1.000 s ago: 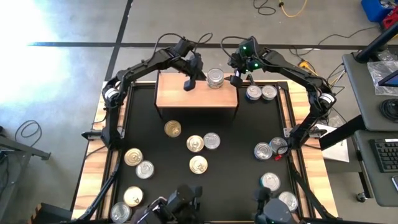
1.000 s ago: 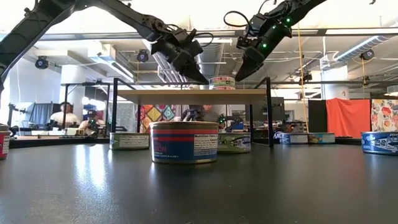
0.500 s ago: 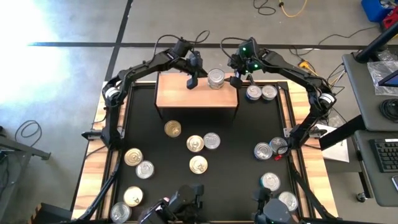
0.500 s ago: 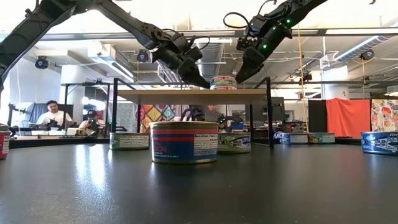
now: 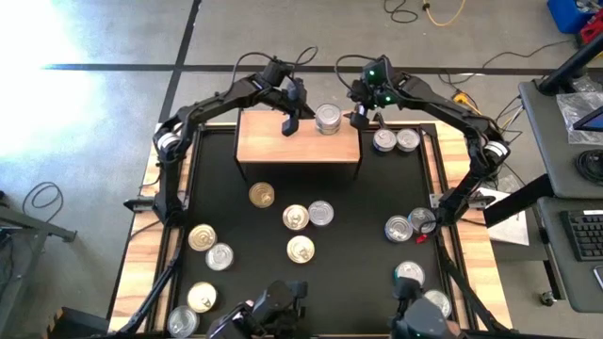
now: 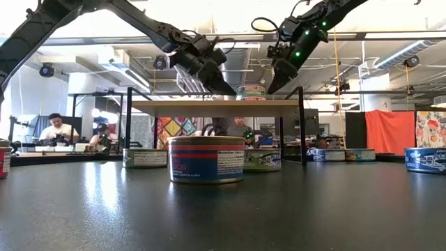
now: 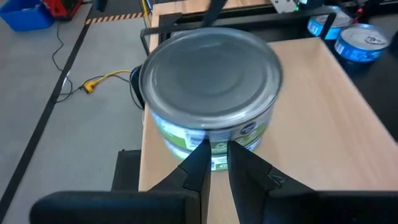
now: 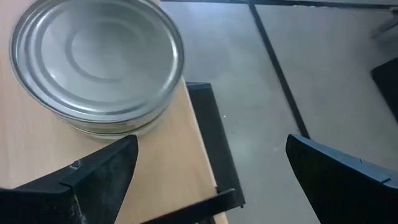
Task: Stack canned seafood by type on shelf
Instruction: Stack the light green tuna can on top of the light green tuna can on the shelf
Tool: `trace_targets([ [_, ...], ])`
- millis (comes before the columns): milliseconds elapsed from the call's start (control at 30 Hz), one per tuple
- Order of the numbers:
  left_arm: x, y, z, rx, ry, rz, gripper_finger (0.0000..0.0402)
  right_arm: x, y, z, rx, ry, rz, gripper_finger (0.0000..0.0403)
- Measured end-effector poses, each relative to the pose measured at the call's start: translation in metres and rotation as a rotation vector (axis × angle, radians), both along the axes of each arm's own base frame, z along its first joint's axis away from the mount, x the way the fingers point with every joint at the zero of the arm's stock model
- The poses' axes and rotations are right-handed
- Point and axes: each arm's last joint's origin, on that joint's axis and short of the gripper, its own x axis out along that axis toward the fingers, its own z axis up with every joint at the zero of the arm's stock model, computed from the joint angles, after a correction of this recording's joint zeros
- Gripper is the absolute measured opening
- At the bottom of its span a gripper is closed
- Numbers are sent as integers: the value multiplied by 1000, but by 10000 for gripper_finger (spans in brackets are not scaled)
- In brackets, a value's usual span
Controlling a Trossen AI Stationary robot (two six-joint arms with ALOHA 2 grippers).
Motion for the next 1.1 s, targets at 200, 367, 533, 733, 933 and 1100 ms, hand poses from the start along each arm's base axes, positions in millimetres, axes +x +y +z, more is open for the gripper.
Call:
trace_targets([
  [200, -5, -1, 8, 12, -4, 12, 38, -3, 3, 7, -24, -12, 9, 400],
  [367, -7, 0, 9, 12, 0, 21, 38, 0, 4, 15, -27, -115, 77, 400],
  [533, -8, 0, 6, -13, 9, 32, 38, 12, -7, 12, -36, -247, 82, 400],
  [733, -9, -3, -14, -66, 53, 34, 38, 20, -12, -7, 18, -223, 76, 400],
  [933, -3, -1, -22, -46, -38, 61, 38, 18, -10, -10, 52, -193, 46, 400],
  [1100, 2, 1, -24, -23, -141, 89, 38, 13, -9, -5, 9, -148, -49, 400],
])
